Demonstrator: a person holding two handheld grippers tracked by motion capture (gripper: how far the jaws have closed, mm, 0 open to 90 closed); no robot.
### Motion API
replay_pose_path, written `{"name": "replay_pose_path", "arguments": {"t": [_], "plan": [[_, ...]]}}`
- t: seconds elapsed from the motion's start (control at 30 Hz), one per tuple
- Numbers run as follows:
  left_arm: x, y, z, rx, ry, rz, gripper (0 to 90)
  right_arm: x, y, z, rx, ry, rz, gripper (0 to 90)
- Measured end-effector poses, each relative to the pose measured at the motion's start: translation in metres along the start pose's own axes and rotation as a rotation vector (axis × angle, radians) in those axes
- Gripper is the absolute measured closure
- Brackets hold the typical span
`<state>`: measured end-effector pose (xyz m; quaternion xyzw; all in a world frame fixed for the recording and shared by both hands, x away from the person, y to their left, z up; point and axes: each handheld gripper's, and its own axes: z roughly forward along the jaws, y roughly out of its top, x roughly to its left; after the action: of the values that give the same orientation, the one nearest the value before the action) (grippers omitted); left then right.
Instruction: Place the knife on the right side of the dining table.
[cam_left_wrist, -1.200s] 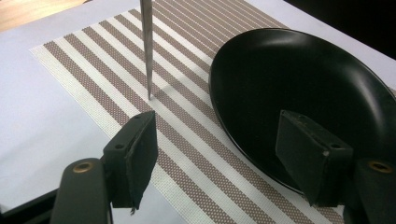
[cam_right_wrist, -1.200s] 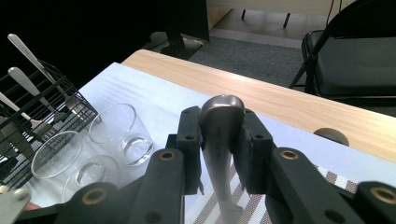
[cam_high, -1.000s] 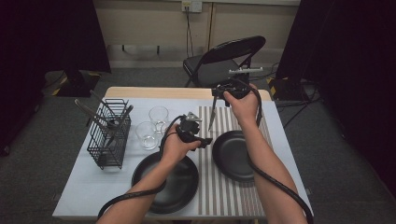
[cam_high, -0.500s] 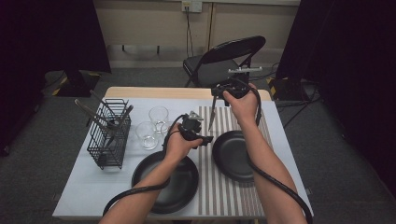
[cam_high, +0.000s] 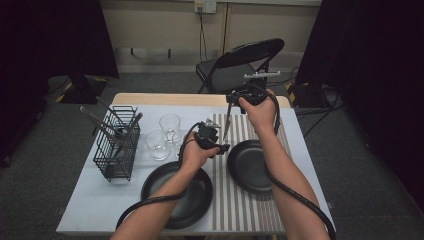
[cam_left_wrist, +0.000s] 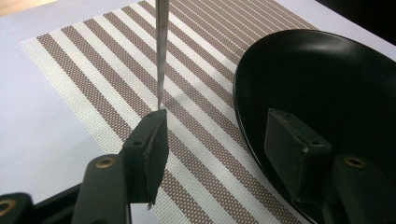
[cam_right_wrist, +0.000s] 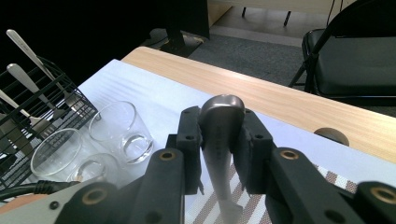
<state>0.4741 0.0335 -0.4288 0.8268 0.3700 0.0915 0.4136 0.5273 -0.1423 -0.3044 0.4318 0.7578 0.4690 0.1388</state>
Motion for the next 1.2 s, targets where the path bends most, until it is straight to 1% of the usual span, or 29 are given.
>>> {"name": "replay_pose_path", "arguments": {"t": [0.07, 0.13, 0.2, 0.27, 0.4, 0.57, 0.77, 0.9, 0.97, 1.0, 1.07, 1.13, 1.2], "plan": [[0.001, 0.001, 0.001, 0.000, -0.003, -0.003, 41.1, 0.000, 0.000, 0.000, 0.000, -0.002, -0.001, 73.8], [0.002, 0.001, 0.003, -0.001, 0.006, 0.001, 41.9, 0.000, 0.000, 0.000, 0.001, -0.002, 0.003, 73.7], [0.001, 0.003, 0.004, 0.001, 0.006, 0.004, 42.8, 0.000, 0.000, -0.001, 0.001, 0.000, 0.000, 73.7], [0.002, 0.004, 0.006, -0.008, -0.003, 0.007, 44.0, 0.000, 0.000, -0.001, 0.001, 0.000, 0.000, 73.7], [0.004, 0.004, 0.010, -0.011, 0.008, 0.014, 47.2, -0.001, 0.000, -0.001, 0.005, 0.000, 0.001, 73.7], [0.006, 0.003, 0.014, -0.002, 0.023, 0.020, 51.3, -0.002, -0.001, -0.002, 0.002, 0.001, 0.000, 73.7], [0.007, 0.004, 0.019, 0.004, 0.024, 0.015, 54.2, -0.002, -0.001, -0.003, 0.002, 0.003, 0.001, 73.7], [0.008, 0.004, 0.023, 0.006, 0.030, 0.023, 55.4, -0.003, -0.001, -0.003, 0.002, 0.001, 0.001, 73.7], [0.007, 0.005, 0.024, 0.013, 0.034, 0.017, 56.5, -0.002, -0.001, -0.003, 0.007, -0.002, -0.001, 73.7], [0.007, 0.005, 0.025, 0.005, 0.032, 0.023, 56.8, -0.003, -0.001, -0.003, 0.004, 0.000, -0.001, 73.7], [0.007, 0.006, 0.026, 0.010, 0.031, 0.026, 57.8, -0.003, -0.002, -0.004, 0.002, 0.000, 0.001, 73.7], [0.006, 0.007, 0.027, 0.011, 0.039, 0.027, 58.4, -0.004, -0.002, -0.004, 0.002, -0.002, 0.001, 73.7], [0.006, 0.008, 0.027, 0.027, 0.038, 0.025, 59.5, -0.003, -0.002, -0.004, 0.003, -0.001, 0.002, 73.7]]}}
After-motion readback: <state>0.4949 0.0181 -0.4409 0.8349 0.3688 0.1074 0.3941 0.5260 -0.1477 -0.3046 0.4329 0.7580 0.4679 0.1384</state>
